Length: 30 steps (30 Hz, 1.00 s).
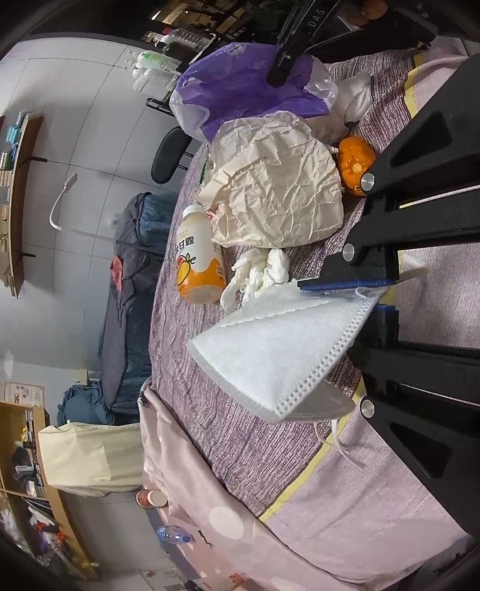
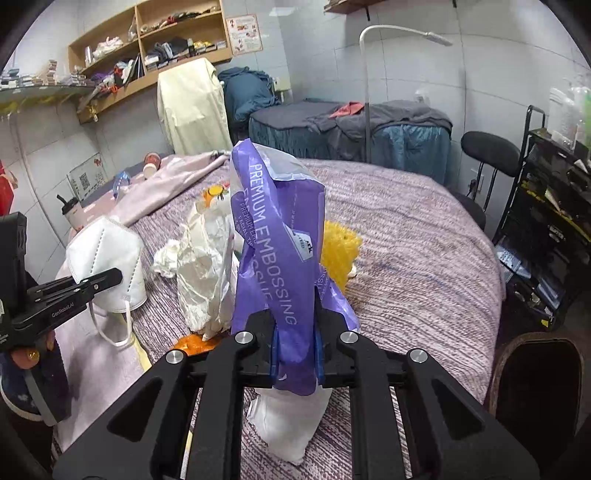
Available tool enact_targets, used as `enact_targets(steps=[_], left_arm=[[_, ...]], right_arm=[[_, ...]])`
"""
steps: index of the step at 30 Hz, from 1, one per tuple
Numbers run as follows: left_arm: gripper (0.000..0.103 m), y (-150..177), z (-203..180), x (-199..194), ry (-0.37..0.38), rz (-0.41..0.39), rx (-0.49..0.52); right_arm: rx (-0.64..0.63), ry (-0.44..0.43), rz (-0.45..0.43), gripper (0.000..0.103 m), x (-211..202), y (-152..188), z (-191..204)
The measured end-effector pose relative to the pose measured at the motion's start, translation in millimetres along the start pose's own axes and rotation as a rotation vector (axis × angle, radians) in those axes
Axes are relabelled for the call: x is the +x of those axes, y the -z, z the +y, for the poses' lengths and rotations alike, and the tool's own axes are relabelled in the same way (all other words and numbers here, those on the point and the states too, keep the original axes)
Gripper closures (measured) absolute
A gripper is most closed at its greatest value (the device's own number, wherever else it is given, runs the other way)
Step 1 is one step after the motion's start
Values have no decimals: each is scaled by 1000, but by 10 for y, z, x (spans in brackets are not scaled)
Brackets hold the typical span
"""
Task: Collect trash
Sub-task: 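Grasp the white face mask with the left gripper while the right grasps the purple bag, then carry the purple bag to the brown bin and release it with the right gripper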
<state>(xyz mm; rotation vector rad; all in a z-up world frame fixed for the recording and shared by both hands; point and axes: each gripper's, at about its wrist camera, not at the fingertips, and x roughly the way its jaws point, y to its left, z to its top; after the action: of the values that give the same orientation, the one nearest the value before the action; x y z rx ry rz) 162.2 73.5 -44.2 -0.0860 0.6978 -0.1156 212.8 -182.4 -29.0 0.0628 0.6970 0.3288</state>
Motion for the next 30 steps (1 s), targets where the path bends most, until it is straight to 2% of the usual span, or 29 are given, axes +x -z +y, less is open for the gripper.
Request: enact_targets(steps=[6,15,23,30], left_arm=[[98,-17,-30,-323,29,-63,-6],[98,-10,-200,-694,98,-130,3],[98,53,-577,-779,197,-136,63],[98,87,-1025,-729,308,-117,134]], right_arm=[[9,3,-80,89,-367,11,6],[82,-1,-146,89,-804,188,-151],[162,55,-195,89,-1145,386,-433],[247,144,-213,89,-1414,645,-836]])
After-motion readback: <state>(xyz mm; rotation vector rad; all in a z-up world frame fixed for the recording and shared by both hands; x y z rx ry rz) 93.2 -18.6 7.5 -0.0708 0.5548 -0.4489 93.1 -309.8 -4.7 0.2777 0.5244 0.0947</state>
